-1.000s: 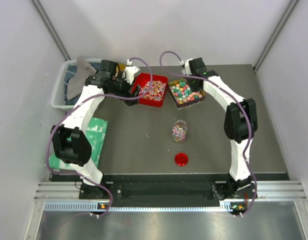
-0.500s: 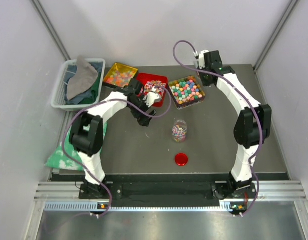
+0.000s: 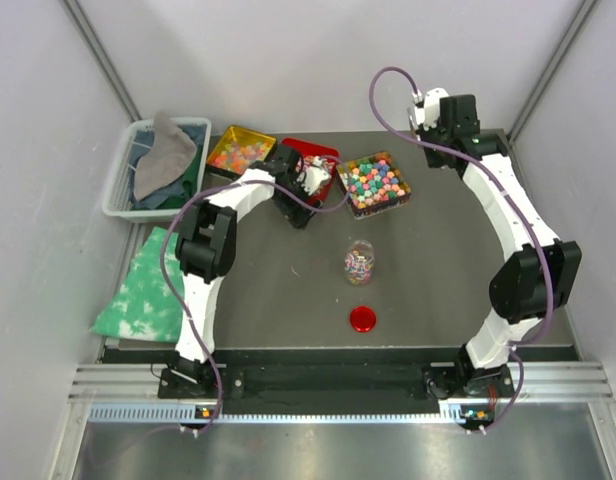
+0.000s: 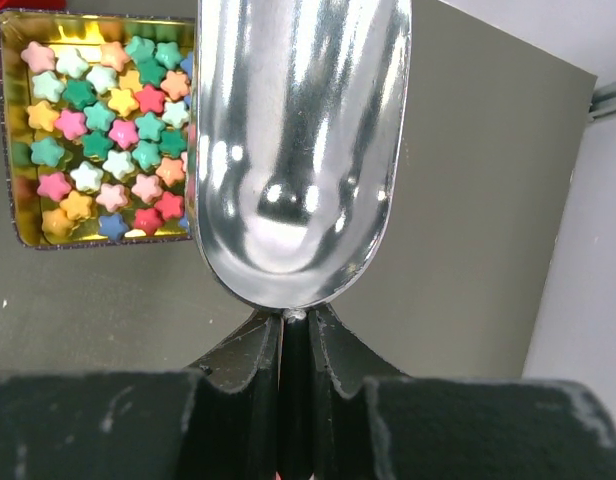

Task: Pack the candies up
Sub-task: Move the storage box to the center of the board.

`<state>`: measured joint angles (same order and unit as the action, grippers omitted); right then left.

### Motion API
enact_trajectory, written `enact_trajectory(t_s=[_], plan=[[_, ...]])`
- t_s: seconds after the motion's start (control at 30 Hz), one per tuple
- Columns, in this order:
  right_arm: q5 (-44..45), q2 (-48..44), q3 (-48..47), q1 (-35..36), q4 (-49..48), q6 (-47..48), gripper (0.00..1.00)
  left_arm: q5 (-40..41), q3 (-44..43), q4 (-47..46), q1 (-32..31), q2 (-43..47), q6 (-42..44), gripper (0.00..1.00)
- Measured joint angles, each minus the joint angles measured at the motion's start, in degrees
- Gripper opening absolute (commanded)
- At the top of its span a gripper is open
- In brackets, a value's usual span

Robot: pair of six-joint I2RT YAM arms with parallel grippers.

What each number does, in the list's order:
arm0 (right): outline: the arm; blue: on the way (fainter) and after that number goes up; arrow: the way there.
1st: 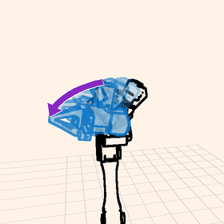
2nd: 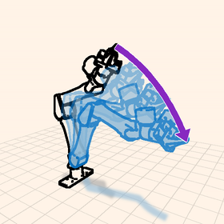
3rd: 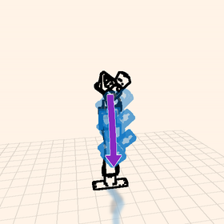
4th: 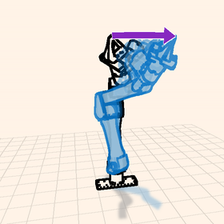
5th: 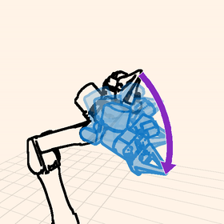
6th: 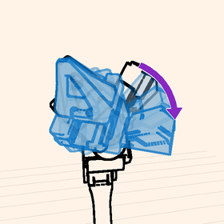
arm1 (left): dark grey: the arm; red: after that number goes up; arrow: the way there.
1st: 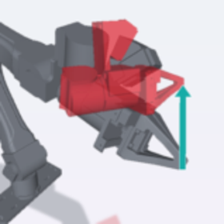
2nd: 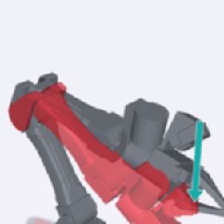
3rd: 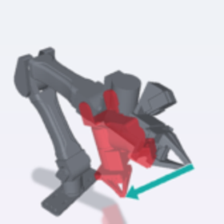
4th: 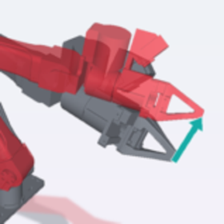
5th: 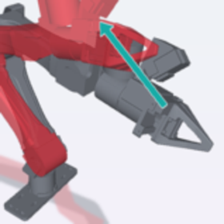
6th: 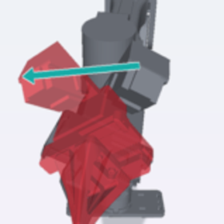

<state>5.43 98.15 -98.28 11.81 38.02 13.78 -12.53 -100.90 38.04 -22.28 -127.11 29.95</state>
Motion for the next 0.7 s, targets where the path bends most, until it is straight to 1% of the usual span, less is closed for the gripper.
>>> enact_trajectory(t_s=[0.27,0.4,0.57,0.7], plan=[[-0.35,-0.13,1.03,0.0,0.83,0.17,0.0,4.26,-15.43,-0.81,0.0,-9.4,-2.78,0.99],[0.57,1.11,0.98,0.0,0.61,0.13,0.0,6.54,-21.4,-0.79,0.0,-12.94,-3.78,0.99],[1.66,6.32,-0.48,0.0,0.61,-0.04,0.0,10.14,-28.35,-0.83,-0.13,-16.98,-5.22,0.99],[2.36,11.02,-2.27,-0.39,0.9,-0.55,0.0,13.11,-31.58,-0.55,-0.2,-18.86,-6.71,0.99]])
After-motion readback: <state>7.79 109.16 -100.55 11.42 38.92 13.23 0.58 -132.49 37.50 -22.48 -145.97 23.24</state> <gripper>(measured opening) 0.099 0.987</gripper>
